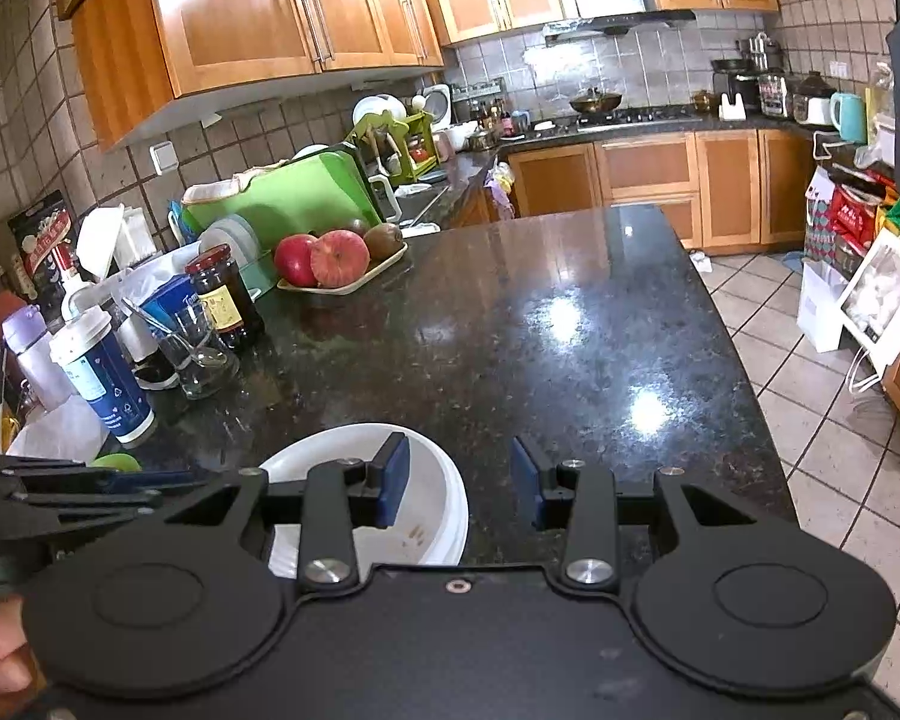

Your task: Organize plates and bowls

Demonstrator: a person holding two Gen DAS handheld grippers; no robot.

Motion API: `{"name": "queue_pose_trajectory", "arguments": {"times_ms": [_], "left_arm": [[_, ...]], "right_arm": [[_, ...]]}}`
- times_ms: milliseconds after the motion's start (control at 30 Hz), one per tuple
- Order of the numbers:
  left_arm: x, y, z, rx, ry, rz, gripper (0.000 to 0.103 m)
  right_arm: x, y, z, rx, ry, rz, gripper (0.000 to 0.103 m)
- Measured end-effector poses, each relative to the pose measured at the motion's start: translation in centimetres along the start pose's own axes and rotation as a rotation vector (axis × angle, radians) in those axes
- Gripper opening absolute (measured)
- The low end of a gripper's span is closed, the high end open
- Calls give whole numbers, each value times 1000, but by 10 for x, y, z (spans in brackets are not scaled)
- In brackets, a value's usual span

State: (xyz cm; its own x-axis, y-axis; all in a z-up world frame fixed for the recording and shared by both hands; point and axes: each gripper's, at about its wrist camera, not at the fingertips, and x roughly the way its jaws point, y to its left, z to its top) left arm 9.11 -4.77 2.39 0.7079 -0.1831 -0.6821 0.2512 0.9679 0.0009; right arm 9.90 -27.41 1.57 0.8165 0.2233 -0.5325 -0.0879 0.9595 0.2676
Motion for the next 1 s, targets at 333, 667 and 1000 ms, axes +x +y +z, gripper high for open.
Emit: {"name": "queue_pose_trajectory", "arguments": {"times_ms": [333,667,1000], "left_arm": [[2,-1,6,10,23,-53,30],[13,-2,4,8,81,-62,30],[23,-5,0,0,114,-67,30]], "right_arm": [[13,-2,4,7,79,22,39],[27,0,0,-7,146,39,39],[35,-1,-4,-6,196,37,39]]}}
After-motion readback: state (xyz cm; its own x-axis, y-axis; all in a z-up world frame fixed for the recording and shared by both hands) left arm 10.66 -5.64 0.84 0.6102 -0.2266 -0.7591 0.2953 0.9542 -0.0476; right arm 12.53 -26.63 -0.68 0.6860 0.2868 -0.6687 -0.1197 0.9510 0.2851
